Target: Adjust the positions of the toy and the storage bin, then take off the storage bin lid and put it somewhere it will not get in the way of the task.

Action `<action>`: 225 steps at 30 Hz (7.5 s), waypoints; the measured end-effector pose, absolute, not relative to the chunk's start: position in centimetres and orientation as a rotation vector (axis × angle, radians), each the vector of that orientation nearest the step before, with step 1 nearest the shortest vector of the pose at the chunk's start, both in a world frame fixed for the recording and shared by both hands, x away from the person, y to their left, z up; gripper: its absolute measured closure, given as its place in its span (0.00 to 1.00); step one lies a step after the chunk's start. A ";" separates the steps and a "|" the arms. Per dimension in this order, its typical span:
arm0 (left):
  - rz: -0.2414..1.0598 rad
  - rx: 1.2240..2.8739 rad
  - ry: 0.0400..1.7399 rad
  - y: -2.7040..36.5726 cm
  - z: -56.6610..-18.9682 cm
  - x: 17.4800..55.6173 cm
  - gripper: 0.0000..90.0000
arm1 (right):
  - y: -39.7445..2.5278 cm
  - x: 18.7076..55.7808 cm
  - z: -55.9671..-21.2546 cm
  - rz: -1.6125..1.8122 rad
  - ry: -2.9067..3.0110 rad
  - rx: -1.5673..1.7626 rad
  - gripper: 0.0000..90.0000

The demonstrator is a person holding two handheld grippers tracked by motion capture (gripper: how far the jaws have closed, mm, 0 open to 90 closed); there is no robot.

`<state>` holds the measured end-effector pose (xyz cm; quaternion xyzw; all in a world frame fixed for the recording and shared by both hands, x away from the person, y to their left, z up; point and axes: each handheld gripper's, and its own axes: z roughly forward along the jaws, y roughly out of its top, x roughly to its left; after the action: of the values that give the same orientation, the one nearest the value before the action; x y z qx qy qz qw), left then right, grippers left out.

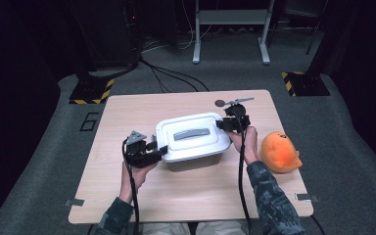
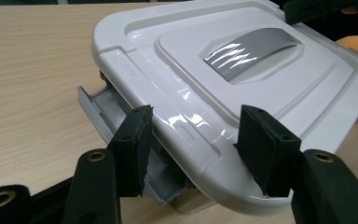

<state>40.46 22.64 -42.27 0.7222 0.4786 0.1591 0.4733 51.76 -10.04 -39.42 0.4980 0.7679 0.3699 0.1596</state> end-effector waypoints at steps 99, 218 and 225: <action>0.290 2.229 0.480 14.1 -38.9 50.1 0.55 | -13.9 38.7 -52.8 0.992 2.255 1.205 0.15; 0.533 2.046 0.860 30.3 -34.7 49.2 0.74 | -13.6 39.2 -52.9 0.952 2.267 1.260 0.00; 0.554 2.030 0.915 32.1 -35.3 49.0 0.74 | -13.6 39.2 -52.9 0.952 2.269 1.258 0.00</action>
<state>49.05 32.06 -35.25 0.8067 0.3634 0.2200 0.4109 39.18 -13.62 -52.95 0.4470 0.8063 0.3386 0.1881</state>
